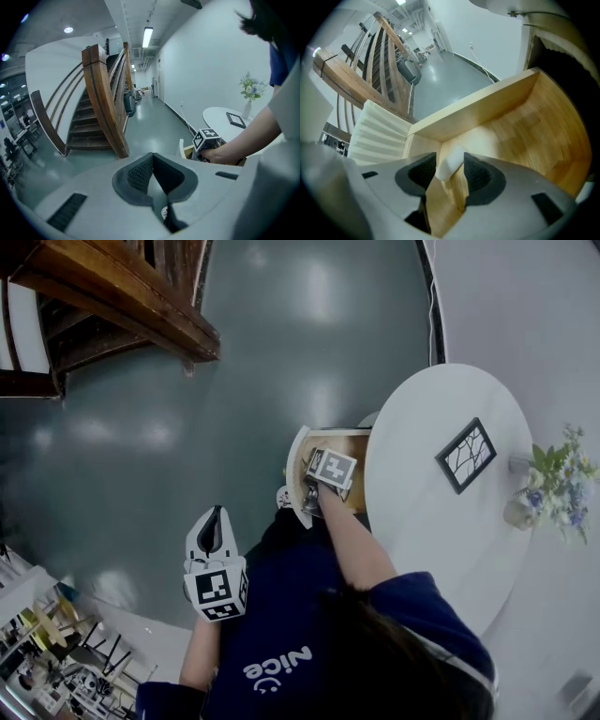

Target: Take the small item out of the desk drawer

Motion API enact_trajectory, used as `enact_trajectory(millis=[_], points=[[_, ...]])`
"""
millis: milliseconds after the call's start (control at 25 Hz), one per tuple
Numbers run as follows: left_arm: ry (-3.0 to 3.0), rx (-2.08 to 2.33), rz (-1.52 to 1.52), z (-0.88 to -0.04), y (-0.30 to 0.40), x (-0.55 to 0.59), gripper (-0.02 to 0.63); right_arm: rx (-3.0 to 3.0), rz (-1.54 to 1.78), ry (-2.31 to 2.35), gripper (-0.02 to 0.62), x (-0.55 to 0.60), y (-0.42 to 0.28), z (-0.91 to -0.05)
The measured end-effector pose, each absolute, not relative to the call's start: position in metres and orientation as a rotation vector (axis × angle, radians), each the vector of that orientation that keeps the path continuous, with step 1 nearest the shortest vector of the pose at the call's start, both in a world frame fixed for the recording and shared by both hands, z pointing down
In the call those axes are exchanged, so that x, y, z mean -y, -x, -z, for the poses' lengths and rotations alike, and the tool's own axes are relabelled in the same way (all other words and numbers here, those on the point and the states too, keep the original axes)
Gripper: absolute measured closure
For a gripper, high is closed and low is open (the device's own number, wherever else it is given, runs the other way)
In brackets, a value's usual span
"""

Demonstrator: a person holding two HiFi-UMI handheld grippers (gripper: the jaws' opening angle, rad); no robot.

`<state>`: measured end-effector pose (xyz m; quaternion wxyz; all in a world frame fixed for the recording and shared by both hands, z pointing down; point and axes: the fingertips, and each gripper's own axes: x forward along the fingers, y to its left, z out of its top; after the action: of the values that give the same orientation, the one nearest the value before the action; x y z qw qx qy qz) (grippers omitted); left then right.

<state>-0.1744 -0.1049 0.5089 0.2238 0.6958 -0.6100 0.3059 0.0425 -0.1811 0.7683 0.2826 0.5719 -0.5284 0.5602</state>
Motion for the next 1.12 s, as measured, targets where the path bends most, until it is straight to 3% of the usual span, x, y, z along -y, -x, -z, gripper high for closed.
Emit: enact_trajectory(millis=[960, 1120], points=[[-1.894, 1.680, -0.931, -0.521, 0.168, 0.095, 0.603, 1.328, -1.589, -1.395, 0.396, 0.176, -0.036, -0.822], [-1.888, 1.683, -0.877, -0.517, 0.169, 0.100, 0.603, 1.318, -1.607, -1.355, 0.446, 0.172, -0.031, -0.827]])
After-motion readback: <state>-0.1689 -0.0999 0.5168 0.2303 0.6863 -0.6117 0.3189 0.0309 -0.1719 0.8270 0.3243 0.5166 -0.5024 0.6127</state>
